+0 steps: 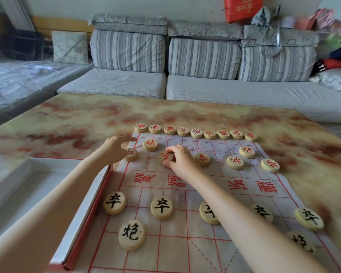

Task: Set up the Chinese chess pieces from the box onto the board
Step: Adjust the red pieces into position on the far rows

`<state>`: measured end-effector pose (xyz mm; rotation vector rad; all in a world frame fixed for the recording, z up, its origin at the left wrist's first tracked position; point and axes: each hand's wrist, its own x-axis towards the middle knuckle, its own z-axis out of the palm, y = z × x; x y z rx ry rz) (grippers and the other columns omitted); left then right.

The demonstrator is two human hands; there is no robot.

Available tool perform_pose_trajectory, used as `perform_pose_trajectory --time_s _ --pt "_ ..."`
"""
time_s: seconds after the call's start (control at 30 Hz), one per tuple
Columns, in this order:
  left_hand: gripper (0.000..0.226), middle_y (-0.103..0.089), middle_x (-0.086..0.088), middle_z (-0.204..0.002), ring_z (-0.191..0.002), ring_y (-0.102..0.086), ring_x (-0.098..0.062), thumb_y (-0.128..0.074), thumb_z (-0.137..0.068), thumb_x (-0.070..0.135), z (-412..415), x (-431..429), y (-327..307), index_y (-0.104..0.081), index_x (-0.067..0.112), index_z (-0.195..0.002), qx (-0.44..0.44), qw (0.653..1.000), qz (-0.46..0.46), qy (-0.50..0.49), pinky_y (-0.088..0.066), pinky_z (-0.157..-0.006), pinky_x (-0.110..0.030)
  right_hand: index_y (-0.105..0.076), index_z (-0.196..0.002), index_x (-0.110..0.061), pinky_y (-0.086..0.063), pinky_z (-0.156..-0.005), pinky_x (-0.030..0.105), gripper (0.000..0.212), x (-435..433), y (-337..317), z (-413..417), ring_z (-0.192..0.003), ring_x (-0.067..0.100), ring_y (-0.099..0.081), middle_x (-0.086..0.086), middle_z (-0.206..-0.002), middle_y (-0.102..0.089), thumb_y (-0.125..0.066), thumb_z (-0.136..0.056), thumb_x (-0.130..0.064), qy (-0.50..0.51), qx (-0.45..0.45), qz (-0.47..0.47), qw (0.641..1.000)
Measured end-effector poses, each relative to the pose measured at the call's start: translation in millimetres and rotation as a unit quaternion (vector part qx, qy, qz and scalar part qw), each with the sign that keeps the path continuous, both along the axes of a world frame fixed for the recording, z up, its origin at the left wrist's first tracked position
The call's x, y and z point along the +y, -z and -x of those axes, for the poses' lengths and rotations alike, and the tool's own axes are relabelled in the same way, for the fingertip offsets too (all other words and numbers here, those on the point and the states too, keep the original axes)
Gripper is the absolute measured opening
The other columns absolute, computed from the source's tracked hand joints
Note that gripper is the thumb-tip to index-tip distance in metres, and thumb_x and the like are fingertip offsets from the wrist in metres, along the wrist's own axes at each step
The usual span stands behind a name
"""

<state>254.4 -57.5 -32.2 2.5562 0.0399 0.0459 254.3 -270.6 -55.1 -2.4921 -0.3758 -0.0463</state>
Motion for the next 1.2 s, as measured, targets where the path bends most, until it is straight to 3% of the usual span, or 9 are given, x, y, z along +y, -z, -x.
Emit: perform_pose_trajectory --time_s 0.07,0.13,0.3,0.37,0.47,0.63,0.77,0.93,1.2 --pt "0.046 -0.053 -0.006 -0.130 -0.118 -0.048 -0.026 -0.064 -0.080 0.020 1.5 -3.2 0.7 -0.053 0.018 -0.124 -0.026 0.999 0.000 -0.025 -0.038 -0.101 -0.037 -0.051 -0.129 -0.014 -0.038 -0.096 0.031 0.046 0.3 -0.1 -0.1 -0.120 0.021 -0.044 0.005 -0.127 -0.050 -0.064 -0.085 -0.023 0.001 0.004 -0.004 1.000" --pt "0.061 -0.057 -0.006 -0.120 -0.112 -0.050 -0.026 -0.070 -0.072 0.043 3.1 -6.2 6.2 -0.052 0.014 -0.122 -0.042 0.997 -0.038 -0.052 -0.041 -0.096 -0.037 -0.052 -0.128 -0.014 -0.039 -0.096 0.031 0.046 0.5 0.4 0.3 -0.120 0.021 -0.044 0.005 -0.126 -0.050 -0.064 -0.085 -0.023 0.003 0.004 -0.009 1.000" --pt "0.074 -0.064 -0.008 -0.098 -0.092 -0.058 -0.028 -0.064 -0.055 0.062 3.1 -6.6 15.8 -0.056 0.012 -0.109 -0.041 0.992 -0.055 -0.107 -0.045 -0.071 -0.032 -0.052 -0.128 -0.014 -0.038 -0.095 0.030 0.045 1.3 2.5 1.2 -0.118 0.021 -0.045 0.006 -0.125 -0.050 -0.064 -0.086 -0.023 0.003 -0.004 -0.013 1.000" --pt "0.064 -0.065 -0.006 -0.099 -0.093 -0.058 -0.025 -0.066 -0.058 0.055 2.6 -6.5 16.4 -0.059 0.016 -0.108 -0.038 0.994 -0.031 -0.093 -0.046 -0.074 -0.032 -0.052 -0.128 -0.013 -0.038 -0.095 0.030 0.045 1.0 3.0 0.8 -0.118 0.021 -0.045 0.006 -0.124 -0.050 -0.064 -0.086 -0.023 0.002 -0.008 -0.015 1.000" --pt "0.039 -0.065 -0.005 -0.109 -0.100 -0.058 -0.022 -0.073 -0.070 0.030 3.0 -1.4 12.6 -0.065 0.017 -0.106 -0.020 0.999 0.008 -0.046 -0.044 -0.083 -0.028 -0.051 -0.128 -0.013 -0.038 -0.096 0.030 0.045 0.4 3.9 0.5 -0.118 0.020 -0.045 0.006 -0.124 -0.050 -0.063 -0.086 -0.022 0.001 -0.009 -0.017 1.000" --pt "0.047 -0.062 -0.002 -0.117 -0.103 -0.056 -0.016 -0.076 -0.070 0.017 5.2 5.6 6.5 -0.063 0.022 -0.114 0.009 0.999 0.009 0.029 -0.041 -0.084 -0.027 -0.052 -0.128 -0.013 -0.037 -0.094 0.029 0.045 0.8 4.5 0.5 -0.117 0.021 -0.045 0.006 -0.123 -0.050 -0.064 -0.085 -0.022 0.004 -0.008 -0.021 1.000" --pt "0.064 -0.060 -0.006 -0.117 -0.098 -0.054 -0.017 -0.083 -0.061 0.023 6.8 3.4 9.1 -0.058 0.012 -0.118 -0.045 0.999 0.013 -0.005 -0.039 -0.084 -0.025 -0.051 -0.129 -0.013 -0.036 -0.096 0.029 0.046 0.3 4.3 0.4 -0.120 0.021 -0.043 0.006 -0.125 -0.050 -0.064 -0.086 -0.022 0.003 -0.010 -0.020 1.000" --pt "0.051 -0.066 -0.007 -0.105 -0.092 -0.058 -0.018 -0.083 -0.060 0.029 5.7 6.0 14.2 -0.064 0.012 -0.105 -0.031 0.999 0.006 -0.024 -0.040 -0.076 -0.024 -0.051 -0.128 -0.015 -0.037 -0.094 0.028 0.046 0.0 5.6 1.2 -0.119 0.019 -0.044 0.004 -0.125 -0.050 -0.064 -0.085 -0.023 0.003 -0.012 -0.023 1.000" --pt "0.050 -0.066 -0.005 -0.109 -0.092 -0.055 -0.014 -0.082 -0.063 0.025 4.3 7.6 15.4 -0.065 0.014 -0.109 -0.030 1.000 0.005 -0.003 -0.036 -0.079 -0.022 -0.052 -0.125 -0.014 -0.038 -0.092 0.026 0.045 -0.3 6.4 1.0 -0.117 0.018 -0.047 0.003 -0.122 -0.052 -0.066 -0.084 -0.025 0.010 -0.015 -0.033 0.999"
